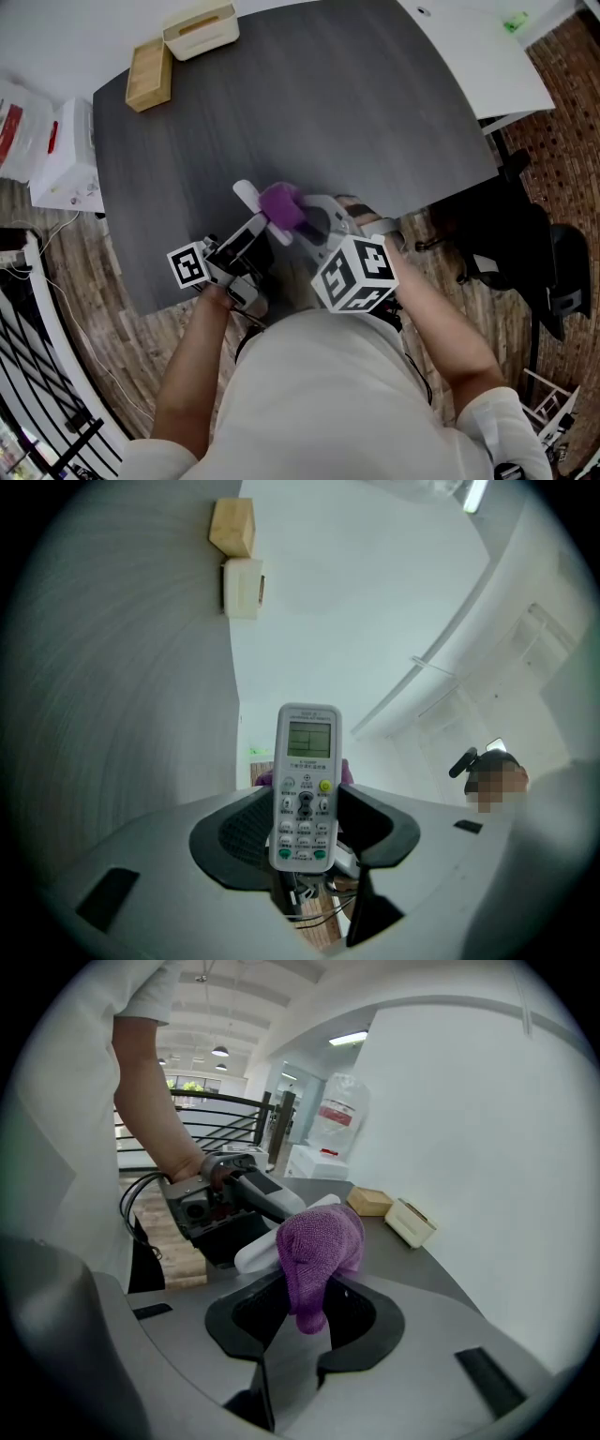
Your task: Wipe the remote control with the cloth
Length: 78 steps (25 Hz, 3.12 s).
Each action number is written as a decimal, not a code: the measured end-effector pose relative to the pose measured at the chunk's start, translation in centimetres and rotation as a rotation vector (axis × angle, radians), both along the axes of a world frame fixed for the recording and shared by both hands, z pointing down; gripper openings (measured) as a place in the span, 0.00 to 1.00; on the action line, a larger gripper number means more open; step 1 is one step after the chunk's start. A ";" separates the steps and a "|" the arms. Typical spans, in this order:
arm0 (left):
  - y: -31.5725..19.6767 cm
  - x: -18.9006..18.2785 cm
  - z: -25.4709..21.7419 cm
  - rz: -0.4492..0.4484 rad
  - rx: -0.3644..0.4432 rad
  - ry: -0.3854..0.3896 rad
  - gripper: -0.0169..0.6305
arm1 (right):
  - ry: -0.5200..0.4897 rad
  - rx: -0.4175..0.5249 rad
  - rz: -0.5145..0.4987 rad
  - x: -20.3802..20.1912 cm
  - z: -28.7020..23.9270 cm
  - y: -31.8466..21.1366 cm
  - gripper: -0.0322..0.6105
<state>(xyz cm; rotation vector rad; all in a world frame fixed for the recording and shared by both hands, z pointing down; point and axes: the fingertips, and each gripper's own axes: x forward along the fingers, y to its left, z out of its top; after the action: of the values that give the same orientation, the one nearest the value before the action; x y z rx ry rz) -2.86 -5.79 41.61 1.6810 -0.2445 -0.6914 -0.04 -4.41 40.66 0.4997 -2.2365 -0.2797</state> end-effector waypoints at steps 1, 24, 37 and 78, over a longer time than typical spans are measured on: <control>0.0 -0.1 0.0 -0.005 -0.003 0.001 0.36 | 0.001 0.001 0.002 0.0 0.0 0.1 0.22; -0.9 -3.0 4.8 -0.121 -0.169 -0.124 0.36 | 0.091 -0.175 -0.155 0.7 4.1 6.7 0.22; -2.1 -7.8 14.3 0.024 -0.322 -1.055 0.36 | -0.008 -0.279 0.030 3.8 4.9 4.6 0.22; -6.2 -14.1 17.2 -0.047 -0.492 -1.436 0.39 | -0.112 -0.314 0.180 8.5 5.0 0.3 0.22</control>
<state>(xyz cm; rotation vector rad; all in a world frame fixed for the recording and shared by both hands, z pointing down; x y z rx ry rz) -16.93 -11.98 58.81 1.3969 -1.3257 0.6385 8.47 -4.10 45.64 0.5514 -2.2687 0.1957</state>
